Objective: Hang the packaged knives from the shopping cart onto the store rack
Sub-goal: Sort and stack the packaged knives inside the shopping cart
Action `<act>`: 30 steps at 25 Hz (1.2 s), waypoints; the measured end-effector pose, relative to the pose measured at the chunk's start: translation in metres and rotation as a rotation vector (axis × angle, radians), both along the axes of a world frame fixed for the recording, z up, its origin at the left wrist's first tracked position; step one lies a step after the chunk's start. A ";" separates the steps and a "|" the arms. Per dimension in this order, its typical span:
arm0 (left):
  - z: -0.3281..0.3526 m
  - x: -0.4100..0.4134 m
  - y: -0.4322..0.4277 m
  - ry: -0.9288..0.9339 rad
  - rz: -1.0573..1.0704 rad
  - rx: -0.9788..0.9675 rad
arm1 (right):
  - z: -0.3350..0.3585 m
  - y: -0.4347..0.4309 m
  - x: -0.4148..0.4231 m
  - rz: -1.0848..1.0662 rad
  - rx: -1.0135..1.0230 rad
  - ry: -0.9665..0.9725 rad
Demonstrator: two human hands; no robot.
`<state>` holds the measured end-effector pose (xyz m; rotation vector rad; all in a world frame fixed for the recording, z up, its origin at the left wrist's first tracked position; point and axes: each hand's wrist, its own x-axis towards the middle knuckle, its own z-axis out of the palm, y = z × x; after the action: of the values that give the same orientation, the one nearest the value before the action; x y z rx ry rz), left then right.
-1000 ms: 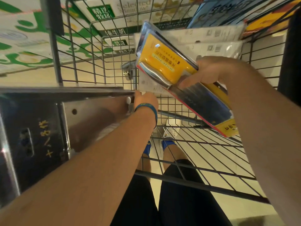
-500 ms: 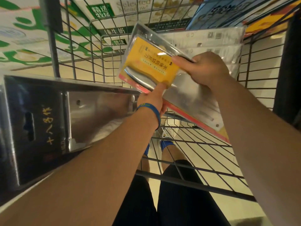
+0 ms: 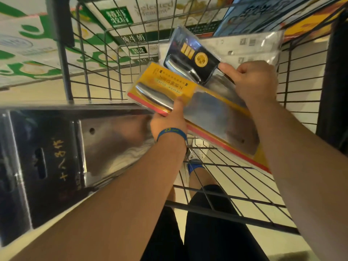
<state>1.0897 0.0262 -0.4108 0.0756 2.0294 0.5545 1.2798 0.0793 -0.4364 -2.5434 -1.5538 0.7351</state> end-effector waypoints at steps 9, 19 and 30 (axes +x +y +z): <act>0.000 -0.014 -0.005 -0.018 -0.020 0.123 | 0.009 0.005 -0.018 -0.035 -0.103 -0.007; 0.087 -0.012 -0.012 0.052 -0.358 0.369 | 0.086 -0.032 -0.094 -0.062 0.025 0.570; 0.276 -0.021 0.032 0.260 -0.893 0.769 | 0.322 -0.028 -0.053 -0.265 0.539 0.878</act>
<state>1.0687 0.0580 -0.1344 1.4853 1.6631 0.7096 1.2273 0.0518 -0.1140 -1.6262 -0.9196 1.0177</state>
